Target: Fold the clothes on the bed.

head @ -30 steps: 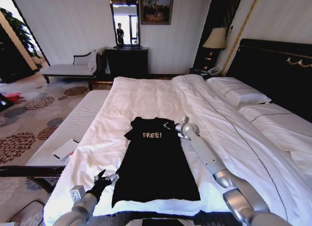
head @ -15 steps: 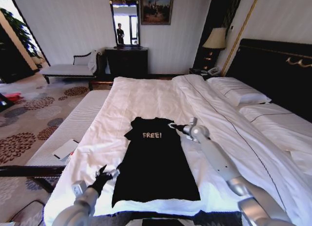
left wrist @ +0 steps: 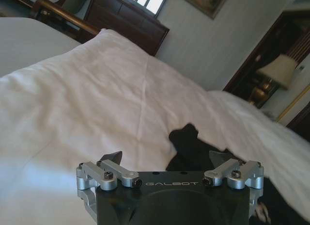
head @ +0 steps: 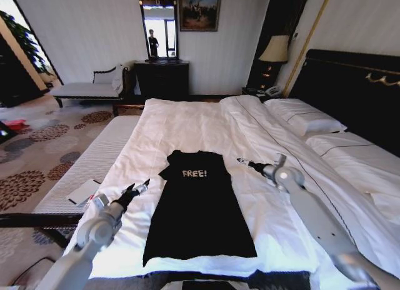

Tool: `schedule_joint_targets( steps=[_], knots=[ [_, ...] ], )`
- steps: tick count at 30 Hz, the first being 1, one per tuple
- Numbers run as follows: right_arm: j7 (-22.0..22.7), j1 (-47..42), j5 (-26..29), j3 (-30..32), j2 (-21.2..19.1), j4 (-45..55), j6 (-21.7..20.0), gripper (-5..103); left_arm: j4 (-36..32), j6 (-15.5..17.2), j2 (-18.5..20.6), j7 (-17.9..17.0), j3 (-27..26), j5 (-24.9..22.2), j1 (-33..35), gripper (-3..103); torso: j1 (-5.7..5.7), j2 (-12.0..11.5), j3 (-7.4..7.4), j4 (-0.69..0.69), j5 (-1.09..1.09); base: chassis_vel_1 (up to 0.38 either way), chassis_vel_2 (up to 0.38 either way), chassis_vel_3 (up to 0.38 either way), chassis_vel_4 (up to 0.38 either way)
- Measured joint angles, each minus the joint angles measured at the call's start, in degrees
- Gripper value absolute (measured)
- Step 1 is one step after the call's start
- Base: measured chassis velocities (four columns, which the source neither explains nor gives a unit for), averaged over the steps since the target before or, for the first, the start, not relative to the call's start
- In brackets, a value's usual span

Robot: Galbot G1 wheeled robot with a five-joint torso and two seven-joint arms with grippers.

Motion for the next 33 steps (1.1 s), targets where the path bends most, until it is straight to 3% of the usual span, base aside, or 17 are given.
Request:
schedule_joint_targets(
  steps=[4, 8, 13, 23, 28, 30, 33],
  knots=[
    [0.4, -7.4, 0.6, 6.4, -1.6, 4.7, -0.1, 100, 8.3, 0.6, -1.2, 1.8, 3.8, -4.0, -10.0, 100, 0.0, 0.0, 0.0, -0.01, 0.03, 0.0, 0.0, 0.0, 0.0],
    [1.0, -11.1, 1.0, 9.8, -2.2, 7.3, -0.2, 100, 14.0, 1.2, -1.9, 2.0, 8.1, -5.4, -15.8, 100, 0.0, 0.0, 0.0, -0.05, 0.0, 0.0, 0.0, 0.0, 0.0],
    [1.7, -13.3, 1.4, 11.7, -2.1, 9.0, -0.2, 100, 19.6, 1.3, -3.3, 2.2, 12.3, -4.8, -19.1, 101, 0.0, 0.0, 0.0, 0.0, 0.01, 0.0, 0.0, 0.0, 0.0],
    [2.5, -14.4, 1.5, 12.3, -1.8, 10.3, -0.3, 100, 22.4, 1.3, -5.7, 3.1, 15.3, -2.7, -20.4, 97, 0.0, 0.0, 0.0, -0.01, 0.02, 0.0, 0.0, 0.0, 0.0],
    [2.7, -14.7, 1.5, 12.4, -1.9, 10.4, -0.4, 100, 24.1, 0.9, -7.0, 3.3, 16.5, -2.2, -21.6, 82, 0.0, 0.0, 0.0, 0.0, 0.02, 0.0, 0.0, 0.0, 0.0],
    [2.7, -14.7, 1.6, 12.5, -1.9, 10.4, -0.4, 100, 24.4, 0.7, -7.3, 3.3, 16.6, -2.1, -22.0, 82, 0.0, 0.0, 0.0, -0.01, 0.01, 0.0, 0.0, 0.0, 0.0],
    [2.8, -15.0, 1.6, 12.8, -2.0, 10.4, -0.4, 100, 24.9, 0.4, -8.0, 3.3, 16.9, -1.9, -22.6, 66, 0.0, 0.0, 0.0, -0.02, 0.02, 0.0, 0.0, 0.0, 0.0]
  ],
)
